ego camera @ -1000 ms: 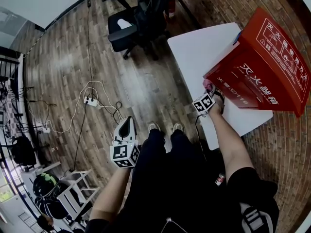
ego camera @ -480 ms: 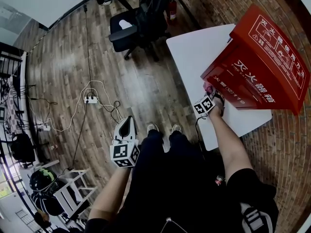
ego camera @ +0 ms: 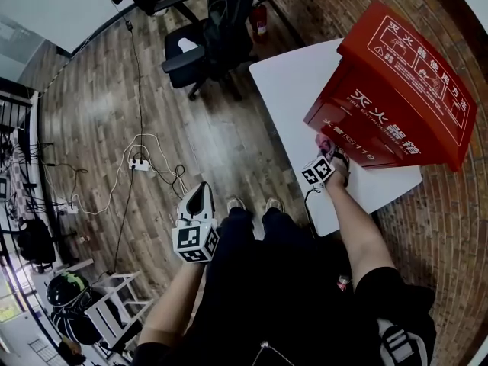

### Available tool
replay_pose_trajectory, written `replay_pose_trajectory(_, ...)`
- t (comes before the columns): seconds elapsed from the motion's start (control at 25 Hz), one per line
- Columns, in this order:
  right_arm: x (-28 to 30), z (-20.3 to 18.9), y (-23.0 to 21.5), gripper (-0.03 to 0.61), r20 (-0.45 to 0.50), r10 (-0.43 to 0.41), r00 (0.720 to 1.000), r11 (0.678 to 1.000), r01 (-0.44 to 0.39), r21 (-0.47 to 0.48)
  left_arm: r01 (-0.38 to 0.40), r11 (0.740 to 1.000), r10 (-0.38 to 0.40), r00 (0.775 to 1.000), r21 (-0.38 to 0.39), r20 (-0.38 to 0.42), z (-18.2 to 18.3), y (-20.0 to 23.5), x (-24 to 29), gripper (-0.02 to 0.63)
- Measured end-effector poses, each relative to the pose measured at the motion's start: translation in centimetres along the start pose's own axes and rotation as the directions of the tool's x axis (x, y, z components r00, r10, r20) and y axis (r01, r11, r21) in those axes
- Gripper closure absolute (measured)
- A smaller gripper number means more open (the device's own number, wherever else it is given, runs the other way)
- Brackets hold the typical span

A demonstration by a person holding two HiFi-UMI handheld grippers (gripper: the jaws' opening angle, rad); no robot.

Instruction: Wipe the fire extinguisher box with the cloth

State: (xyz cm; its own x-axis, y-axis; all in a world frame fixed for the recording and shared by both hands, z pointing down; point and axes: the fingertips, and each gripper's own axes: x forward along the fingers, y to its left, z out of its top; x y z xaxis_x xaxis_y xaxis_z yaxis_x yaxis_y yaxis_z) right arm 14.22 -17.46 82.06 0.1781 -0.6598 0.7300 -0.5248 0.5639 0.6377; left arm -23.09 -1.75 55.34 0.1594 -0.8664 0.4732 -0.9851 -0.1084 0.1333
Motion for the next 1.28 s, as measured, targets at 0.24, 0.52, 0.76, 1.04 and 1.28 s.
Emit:
replay_pose_trajectory(0.24,0.0,-1.2,-0.1,0.465,0.002,0.002,1.0,1.0,-0.002,0.002,0.023,1.0,-0.023,1.0,0.017,-0.004,0.2,-1.5,0.9,0.586)
replay_pose_trajectory(0.52,-0.5,-2.5,-0.2,0.465,0.002,0.008,1.0,1.0,-0.008,0.014,0.049,0.998,-0.048,0.999,0.035,-0.005,0.6,-2.8,1.7,0.586)
replay_pose_trajectory(0.76,-0.8,-4.3,-0.5,0.465,-0.012,0.002,1.0,1.0,-0.001,0.028,0.076,0.996,-0.076,0.997,0.05,-0.008,1.0,-4.3,2.4,0.586)
replay_pose_trajectory(1.04,-1.2,-6.6,-0.7,0.465,-0.03,0.004,1.0,0.998,-0.002,0.055,0.103,0.992,-0.103,0.995,0.071,-0.013,1.2,-5.6,3.0,0.586)
replay_pose_trajectory(1.28,-1.4,-8.6,-0.8,0.463,-0.05,0.004,0.999,0.997,-0.001,0.071,0.126,0.988,-0.125,0.992,0.084,-0.021,1.3,-6.7,3.4,0.586)
